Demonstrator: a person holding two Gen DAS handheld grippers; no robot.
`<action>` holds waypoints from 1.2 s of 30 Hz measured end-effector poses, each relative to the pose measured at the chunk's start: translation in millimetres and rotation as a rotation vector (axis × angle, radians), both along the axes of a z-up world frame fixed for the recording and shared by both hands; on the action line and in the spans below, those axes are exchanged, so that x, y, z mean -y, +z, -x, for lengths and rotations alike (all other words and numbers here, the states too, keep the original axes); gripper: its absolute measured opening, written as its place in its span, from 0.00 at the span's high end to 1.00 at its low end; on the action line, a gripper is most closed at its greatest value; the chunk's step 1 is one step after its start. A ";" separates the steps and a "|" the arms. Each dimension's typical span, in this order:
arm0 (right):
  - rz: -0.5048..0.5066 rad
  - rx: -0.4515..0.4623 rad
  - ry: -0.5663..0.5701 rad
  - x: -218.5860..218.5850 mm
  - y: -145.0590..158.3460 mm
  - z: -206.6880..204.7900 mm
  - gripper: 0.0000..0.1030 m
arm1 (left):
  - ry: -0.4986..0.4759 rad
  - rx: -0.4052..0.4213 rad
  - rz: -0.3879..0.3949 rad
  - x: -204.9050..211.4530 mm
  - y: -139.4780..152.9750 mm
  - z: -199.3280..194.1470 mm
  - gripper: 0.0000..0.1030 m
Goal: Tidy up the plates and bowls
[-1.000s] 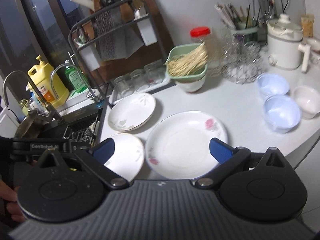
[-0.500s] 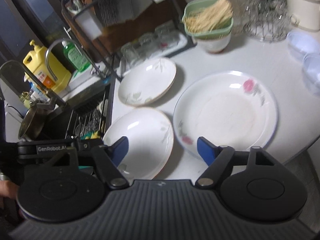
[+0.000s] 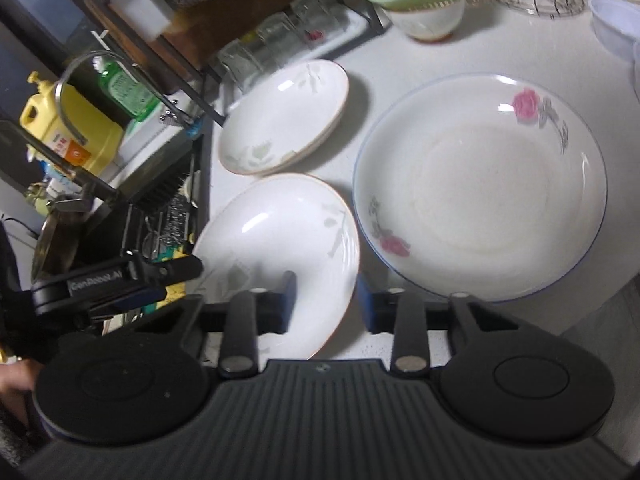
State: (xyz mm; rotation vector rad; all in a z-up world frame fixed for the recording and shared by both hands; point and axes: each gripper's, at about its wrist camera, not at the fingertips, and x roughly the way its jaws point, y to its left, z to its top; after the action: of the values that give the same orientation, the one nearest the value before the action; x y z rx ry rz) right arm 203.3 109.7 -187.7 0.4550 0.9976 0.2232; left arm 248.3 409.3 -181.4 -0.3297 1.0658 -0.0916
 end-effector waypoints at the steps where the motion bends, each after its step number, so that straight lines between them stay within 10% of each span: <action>1: 0.012 -0.006 -0.012 -0.9 -2.0 -1.2 0.72 | 0.000 0.001 0.010 -2.1 -1.8 -2.0 0.29; 16: 0.068 -0.043 -0.056 -13.3 -31.2 -19.9 0.89 | -0.079 0.003 0.047 -7.5 -31.4 -26.8 0.78; 36: 0.005 -0.085 -0.032 -2.5 6.6 -28.1 0.87 | -0.079 -0.072 0.161 -19.9 3.5 -31.5 0.78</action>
State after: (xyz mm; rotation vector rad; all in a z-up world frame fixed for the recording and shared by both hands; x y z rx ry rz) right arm 231.4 112.2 -181.1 0.4788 1.0730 0.1735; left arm 279.9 429.3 -178.0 -0.4388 1.1458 -0.2385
